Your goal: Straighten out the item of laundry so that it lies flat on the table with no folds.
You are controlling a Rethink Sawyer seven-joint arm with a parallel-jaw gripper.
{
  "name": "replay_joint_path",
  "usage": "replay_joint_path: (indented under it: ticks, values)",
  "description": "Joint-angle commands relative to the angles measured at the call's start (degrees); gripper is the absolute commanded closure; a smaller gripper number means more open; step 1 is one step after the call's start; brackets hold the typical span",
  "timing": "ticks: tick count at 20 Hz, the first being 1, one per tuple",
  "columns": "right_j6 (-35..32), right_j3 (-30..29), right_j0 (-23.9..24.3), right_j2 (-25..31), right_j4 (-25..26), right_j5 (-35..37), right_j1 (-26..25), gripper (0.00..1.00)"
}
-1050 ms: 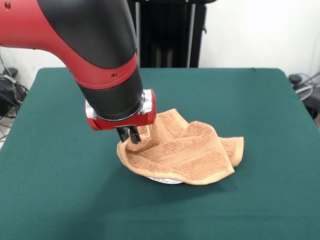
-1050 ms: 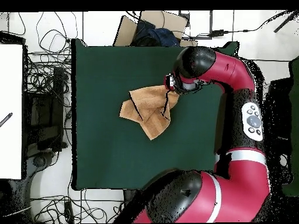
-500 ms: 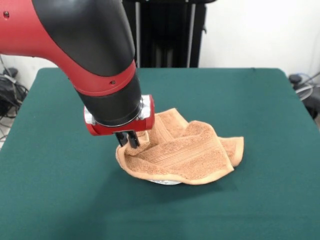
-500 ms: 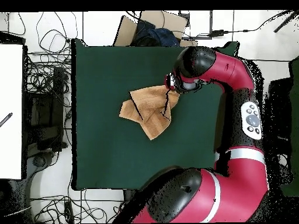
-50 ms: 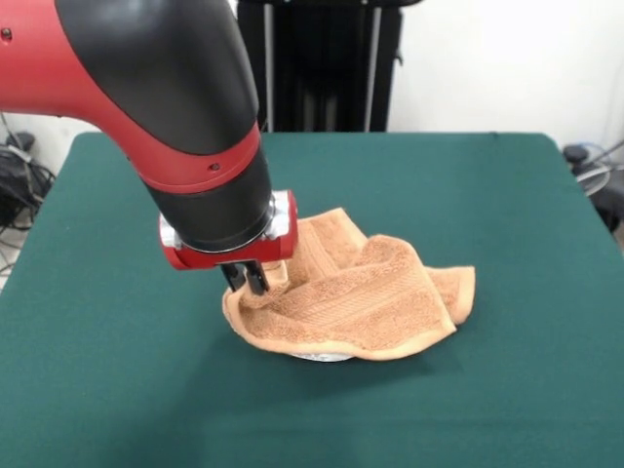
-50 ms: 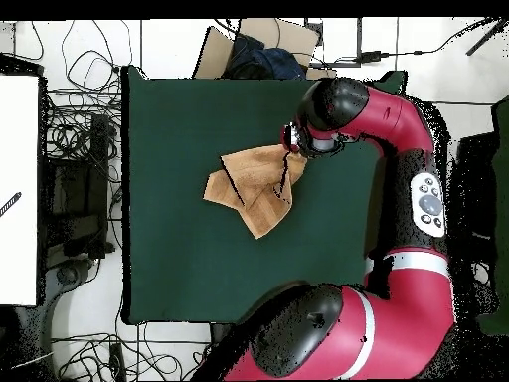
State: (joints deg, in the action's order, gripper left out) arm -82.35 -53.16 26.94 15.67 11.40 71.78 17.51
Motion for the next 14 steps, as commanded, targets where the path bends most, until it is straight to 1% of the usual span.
replay_joint_path:
  ticks: [1,7,9,14]
  values:
    - [14.2,1.9,-0.6,5.4,3.2,4.5,-1.6,1.00]
    - [17.2,9.9,-1.4,5.9,4.5,10.7,-5.0,1.00]
    - [17.5,10.8,-1.4,6.0,4.5,11.1,-5.5,1.00]
    - [17.5,10.4,-1.4,5.9,4.2,10.4,-5.6,1.00]
